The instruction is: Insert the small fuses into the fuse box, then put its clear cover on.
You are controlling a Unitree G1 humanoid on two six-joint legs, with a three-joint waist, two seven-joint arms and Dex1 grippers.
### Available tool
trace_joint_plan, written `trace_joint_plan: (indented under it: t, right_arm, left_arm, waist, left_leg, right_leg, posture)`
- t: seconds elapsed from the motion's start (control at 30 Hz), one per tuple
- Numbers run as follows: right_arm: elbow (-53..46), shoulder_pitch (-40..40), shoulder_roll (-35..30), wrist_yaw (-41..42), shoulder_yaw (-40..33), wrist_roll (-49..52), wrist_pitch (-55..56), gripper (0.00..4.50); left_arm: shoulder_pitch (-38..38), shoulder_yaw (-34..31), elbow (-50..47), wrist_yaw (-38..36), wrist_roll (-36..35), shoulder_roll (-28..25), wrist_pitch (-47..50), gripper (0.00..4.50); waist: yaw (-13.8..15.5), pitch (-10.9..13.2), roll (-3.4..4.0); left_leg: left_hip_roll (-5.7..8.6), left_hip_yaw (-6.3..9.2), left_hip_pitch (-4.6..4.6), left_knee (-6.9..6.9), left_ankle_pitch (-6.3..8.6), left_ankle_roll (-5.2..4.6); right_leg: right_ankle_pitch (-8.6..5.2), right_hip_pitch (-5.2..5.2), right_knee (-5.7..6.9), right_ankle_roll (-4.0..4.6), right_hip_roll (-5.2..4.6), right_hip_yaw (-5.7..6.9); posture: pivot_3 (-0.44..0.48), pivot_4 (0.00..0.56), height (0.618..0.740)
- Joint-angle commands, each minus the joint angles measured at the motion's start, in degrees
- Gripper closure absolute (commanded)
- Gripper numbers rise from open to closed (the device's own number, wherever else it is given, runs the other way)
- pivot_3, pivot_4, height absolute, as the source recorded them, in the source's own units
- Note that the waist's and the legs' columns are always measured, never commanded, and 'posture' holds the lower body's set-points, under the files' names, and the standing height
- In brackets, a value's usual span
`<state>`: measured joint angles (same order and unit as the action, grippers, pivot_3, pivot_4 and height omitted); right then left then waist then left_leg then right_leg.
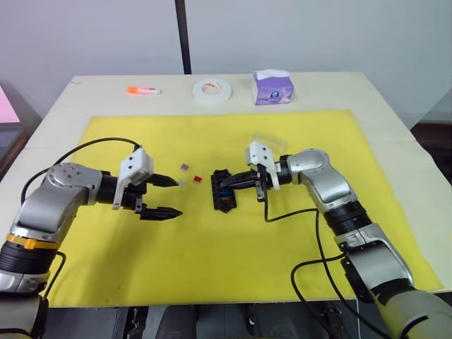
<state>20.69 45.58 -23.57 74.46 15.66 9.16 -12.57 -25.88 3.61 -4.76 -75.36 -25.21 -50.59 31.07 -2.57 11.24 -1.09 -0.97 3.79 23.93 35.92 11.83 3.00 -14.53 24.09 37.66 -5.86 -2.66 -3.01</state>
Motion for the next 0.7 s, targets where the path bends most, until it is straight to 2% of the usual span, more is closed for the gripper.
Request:
trace_joint_plan:
  t: [0.03,0.5,0.7]
  right_arm:
    - [0.5,-0.4,0.3,-0.2,0.3,-0.4,0.9,4.48]
    - [1.5,-2.2,-0.5,-1.5,2.8,-3.8,3.3,4.48]
    - [0.0,-1.9,-0.7,-1.0,1.5,-1.9,1.9,4.48]
  left_arm:
    - [-0.5,-0.8,-1.0,0.0,-0.1,-0.6,-0.2,0.00]
    - [-0.6,-0.8,-0.5,0.0,0.1,-0.6,-0.5,0.00]
    - [-0.5,-1.1,0.4,-0.2,0.4,-0.9,-0.9,0.00]
  waist:
    - [0.0,0.0,0.00]
    - [0.0,0.0,-0.01]
    - [0.0,0.0,-0.01]
  left_leg:
    - [0.00,0.00,0.00,0.00,0.00,0.00]
    - [0.00,0.00,-0.08,0.00,0.00,0.00]
    - [0.00,0.00,-0.15,-0.01,0.00,0.00]
  right_leg:
    - [0.00,0.00,0.00,0.00,0.00,0.00]
    - [0.00,-0.07,0.00,0.01,0.00,0.00]
    - [-0.01,-0.12,0.00,0.01,0.00,0.00]
  posture:
    - [0.000,0.150,0.740]
    - [0.000,0.150,0.740]
    - [0.000,0.150,0.740]
